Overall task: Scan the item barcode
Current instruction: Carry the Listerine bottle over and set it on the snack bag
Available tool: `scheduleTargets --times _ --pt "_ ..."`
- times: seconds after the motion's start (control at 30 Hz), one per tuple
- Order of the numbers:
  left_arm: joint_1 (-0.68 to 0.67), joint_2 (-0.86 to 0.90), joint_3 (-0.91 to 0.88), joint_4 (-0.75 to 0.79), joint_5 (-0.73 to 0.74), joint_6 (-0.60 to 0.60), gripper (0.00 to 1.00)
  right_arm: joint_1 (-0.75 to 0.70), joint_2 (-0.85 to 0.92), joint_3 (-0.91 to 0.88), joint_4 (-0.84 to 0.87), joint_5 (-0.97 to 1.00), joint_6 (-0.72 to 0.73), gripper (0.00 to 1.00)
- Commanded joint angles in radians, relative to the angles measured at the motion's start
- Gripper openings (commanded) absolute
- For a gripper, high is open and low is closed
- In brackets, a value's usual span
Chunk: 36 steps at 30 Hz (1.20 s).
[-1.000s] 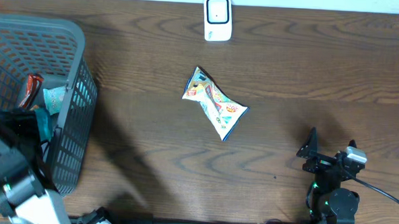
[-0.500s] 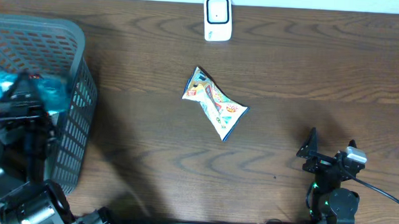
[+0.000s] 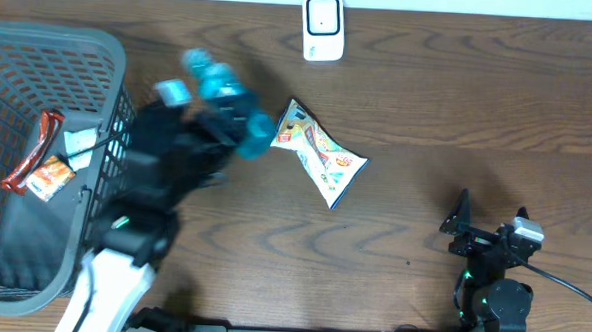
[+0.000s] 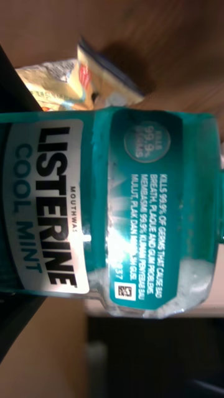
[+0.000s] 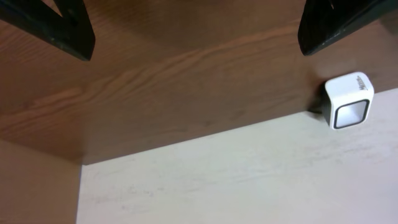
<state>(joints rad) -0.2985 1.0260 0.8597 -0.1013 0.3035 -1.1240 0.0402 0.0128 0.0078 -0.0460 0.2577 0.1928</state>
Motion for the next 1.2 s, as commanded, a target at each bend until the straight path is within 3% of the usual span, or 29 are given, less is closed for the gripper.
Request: scheduleTargets --times 0.0,0.1,0.2,0.5,0.7,0.87,1.03,1.17 --pt "-0.158 0.146 0.035 0.099 -0.193 0.172 0.44 0.003 -0.003 -0.002 -0.003 -0.002 -0.014 0.99" --pt "-0.246 0.296 0.035 0.201 -0.293 0.268 0.47 0.003 -0.003 -0.002 -0.003 -0.002 -0.014 0.99" --pt "-0.288 0.438 0.035 0.283 -0.386 0.27 0.49 0.003 -0.003 -0.002 -0.003 -0.002 -0.014 0.99" --pt "-0.29 0.768 0.035 0.557 -0.406 0.225 0.59 0.003 -0.003 -0.002 -0.003 -0.002 -0.014 0.99" --pt "-0.278 0.885 0.035 0.443 -0.411 0.069 0.59 0.003 -0.003 -0.002 -0.003 -0.002 -0.014 0.99" --pt "-0.279 0.9 0.035 0.367 -0.409 0.052 0.6 0.003 -0.003 -0.002 -0.003 -0.002 -0.014 0.99" --pt "-0.279 0.852 0.035 0.367 -0.389 0.053 0.97 0.003 -0.003 -0.002 -0.003 -0.002 -0.014 0.99" --pt "-0.279 0.741 0.035 0.323 -0.384 0.064 0.98 0.003 -0.003 -0.002 -0.003 -0.002 -0.014 0.99"
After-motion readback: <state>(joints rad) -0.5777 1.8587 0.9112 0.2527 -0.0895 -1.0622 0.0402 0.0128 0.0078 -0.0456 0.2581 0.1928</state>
